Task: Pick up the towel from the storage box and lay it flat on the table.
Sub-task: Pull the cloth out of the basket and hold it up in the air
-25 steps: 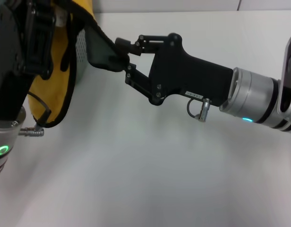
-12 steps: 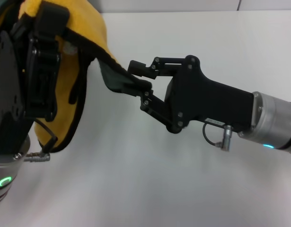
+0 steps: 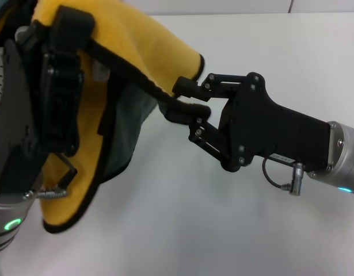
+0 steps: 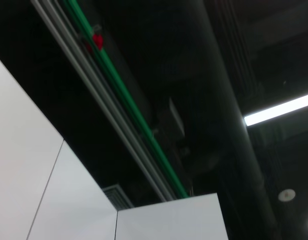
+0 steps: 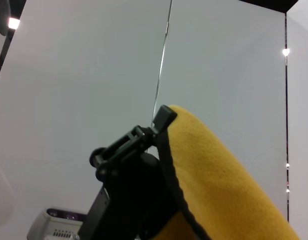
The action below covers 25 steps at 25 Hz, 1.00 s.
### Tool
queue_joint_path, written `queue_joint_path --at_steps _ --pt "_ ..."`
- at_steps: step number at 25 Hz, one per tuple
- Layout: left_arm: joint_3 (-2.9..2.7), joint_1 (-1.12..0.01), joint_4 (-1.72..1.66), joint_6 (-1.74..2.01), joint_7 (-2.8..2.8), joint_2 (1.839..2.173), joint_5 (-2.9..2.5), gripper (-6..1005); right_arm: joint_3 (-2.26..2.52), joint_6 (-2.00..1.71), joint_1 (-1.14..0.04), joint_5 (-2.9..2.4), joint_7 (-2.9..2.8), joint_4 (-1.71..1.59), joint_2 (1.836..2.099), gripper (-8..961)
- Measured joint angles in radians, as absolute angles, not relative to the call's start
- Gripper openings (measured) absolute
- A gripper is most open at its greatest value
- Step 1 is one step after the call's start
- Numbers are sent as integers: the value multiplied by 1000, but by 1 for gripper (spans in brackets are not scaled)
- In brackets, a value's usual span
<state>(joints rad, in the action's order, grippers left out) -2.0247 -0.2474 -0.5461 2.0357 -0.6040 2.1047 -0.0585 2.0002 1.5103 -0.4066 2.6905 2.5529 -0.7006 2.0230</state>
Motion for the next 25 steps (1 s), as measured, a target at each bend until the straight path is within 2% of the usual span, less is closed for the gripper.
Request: queue_joint_path --at_steps 25 --pt "-2017 -292 -439 2032 -573 2108 36 136 2001 1498 -406 2695 2541 -633 2028 184"
